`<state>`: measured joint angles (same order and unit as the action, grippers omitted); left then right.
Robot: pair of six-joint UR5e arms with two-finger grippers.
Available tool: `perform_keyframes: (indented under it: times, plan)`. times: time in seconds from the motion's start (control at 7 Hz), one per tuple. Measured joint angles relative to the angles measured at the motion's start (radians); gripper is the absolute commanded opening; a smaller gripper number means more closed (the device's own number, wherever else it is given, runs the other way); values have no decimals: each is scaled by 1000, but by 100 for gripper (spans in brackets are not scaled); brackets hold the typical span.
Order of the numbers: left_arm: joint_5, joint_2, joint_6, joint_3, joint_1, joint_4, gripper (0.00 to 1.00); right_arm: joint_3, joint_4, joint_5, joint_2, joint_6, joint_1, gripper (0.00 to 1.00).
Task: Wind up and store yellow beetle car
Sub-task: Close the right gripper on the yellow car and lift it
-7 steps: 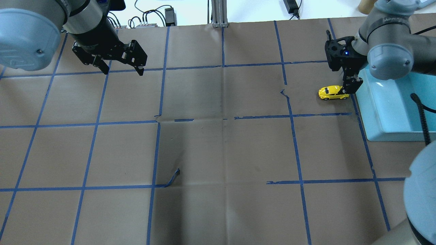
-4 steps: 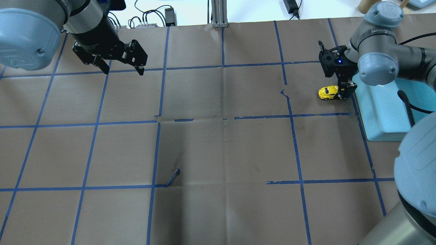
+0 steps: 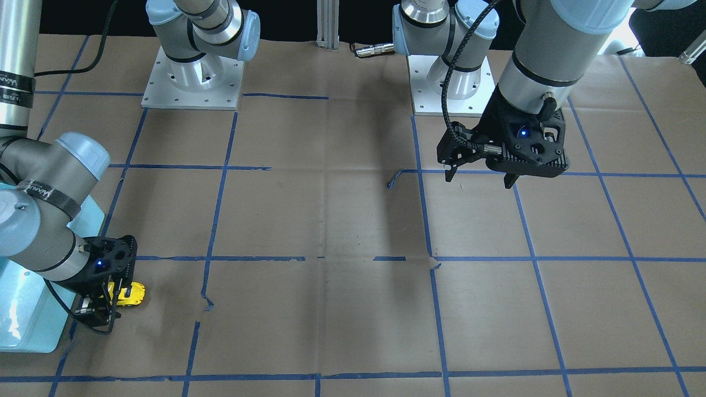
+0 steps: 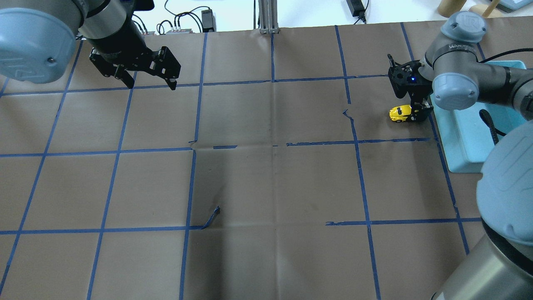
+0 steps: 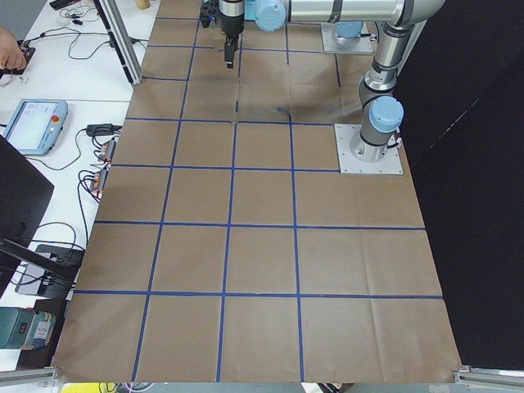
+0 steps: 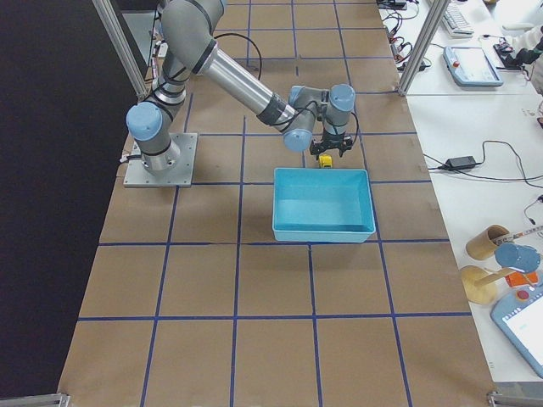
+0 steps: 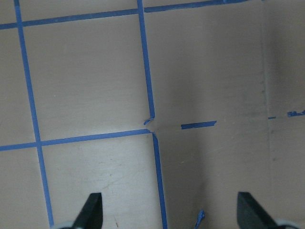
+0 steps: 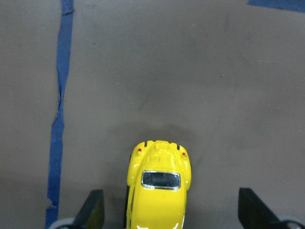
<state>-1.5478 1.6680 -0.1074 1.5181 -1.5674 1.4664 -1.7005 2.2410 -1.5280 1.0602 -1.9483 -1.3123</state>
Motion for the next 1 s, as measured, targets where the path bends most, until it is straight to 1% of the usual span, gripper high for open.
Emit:
perform_keyframes:
  times: [0.14,0.29,0.43,0.57,0.71,0.86,1.0]
  plan:
    - [0,0,0,-1,1,-1,100,-5,2,0,-2,6,1,75]
    - [0,1,0,-1,1,-2,100,-9,4,0,-4,18,2,51]
    - [0,1,0,0,1,-2,100,-10,6,-2,-5,49,2,32]
    - [0,-2,-4,1,2,-2,100,-15,7,-3,-6,84,2,23]
    - [0,-7,-14,3,3,-2,100,-21,8,-4,-3,105,2,16]
    - [-1,-11,-28,4,5,-2,100,-19,5,-5,1,128,2,13]
    - [-1,-9,-34,2,5,-3,100,-4,0,-5,10,154,0,13]
